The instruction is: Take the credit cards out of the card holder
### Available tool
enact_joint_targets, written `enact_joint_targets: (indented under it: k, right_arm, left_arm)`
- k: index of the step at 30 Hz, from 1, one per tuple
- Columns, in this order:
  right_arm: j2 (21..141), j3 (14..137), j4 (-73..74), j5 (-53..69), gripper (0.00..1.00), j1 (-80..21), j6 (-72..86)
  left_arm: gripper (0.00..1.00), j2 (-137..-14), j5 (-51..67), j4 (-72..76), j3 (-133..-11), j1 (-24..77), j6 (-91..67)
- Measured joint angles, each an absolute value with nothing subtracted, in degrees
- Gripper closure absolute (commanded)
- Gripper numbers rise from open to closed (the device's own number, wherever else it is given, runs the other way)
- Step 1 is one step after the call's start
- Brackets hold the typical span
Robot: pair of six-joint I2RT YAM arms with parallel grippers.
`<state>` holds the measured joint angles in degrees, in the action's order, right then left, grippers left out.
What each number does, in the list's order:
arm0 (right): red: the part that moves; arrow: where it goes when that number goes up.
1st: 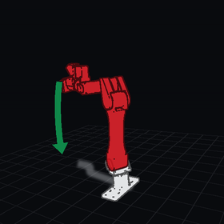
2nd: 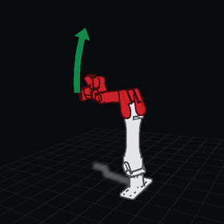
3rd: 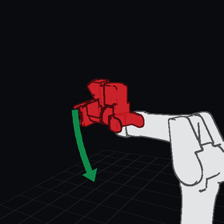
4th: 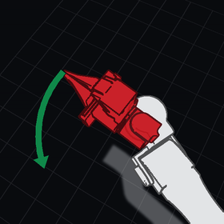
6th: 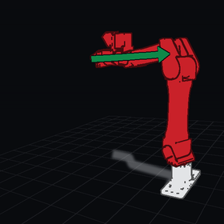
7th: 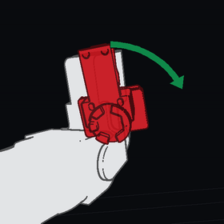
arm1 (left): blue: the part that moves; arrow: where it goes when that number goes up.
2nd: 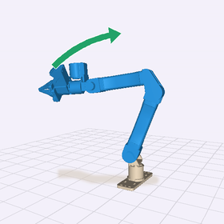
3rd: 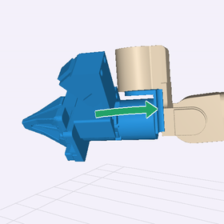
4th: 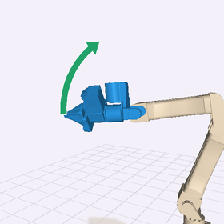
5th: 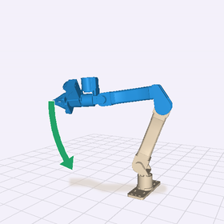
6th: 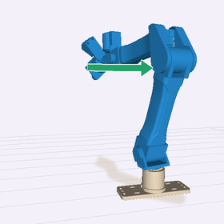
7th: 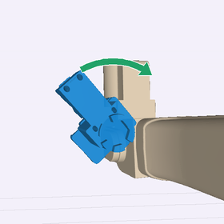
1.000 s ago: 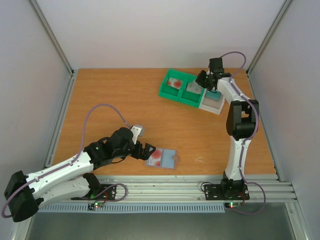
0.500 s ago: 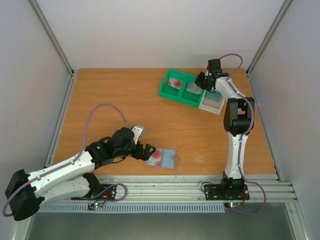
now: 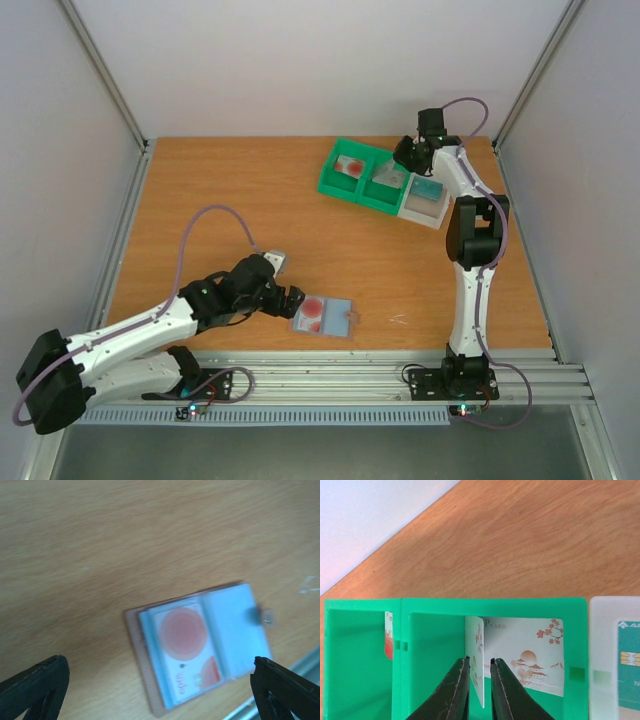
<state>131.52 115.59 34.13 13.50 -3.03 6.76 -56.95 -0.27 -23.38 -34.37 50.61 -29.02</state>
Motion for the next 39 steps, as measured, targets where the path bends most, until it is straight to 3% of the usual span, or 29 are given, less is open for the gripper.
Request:
enact_joint_targets:
  k: [7, 13, 24, 39]
  right_arm:
    - [132.0, 119.7, 40.3, 10.6, 0.8, -3.0, 7.2]
    - [131.9, 119.7, 43.4, 10.5, 0.99, -2.9, 6.7]
    - [132.4, 120.5, 42.5, 18.2, 0.99, -3.8, 5.7]
    - [141.9, 130.0, 49.1, 14.3, 0.99, -3.9, 4.4]
  left_arm:
    - [0.04, -62.0, -2.5, -28.0, -35.7, 48.2, -31.4]
    - [0.08, -63.0, 2.6, -28.0, -35.9, 47.6, -32.0]
    - [0.07, -63.0, 6.2, -27.2, -35.9, 47.6, -32.7]
    - [0.12, -62.9, 6.5, -26.7, -34.8, 46.9, -32.1]
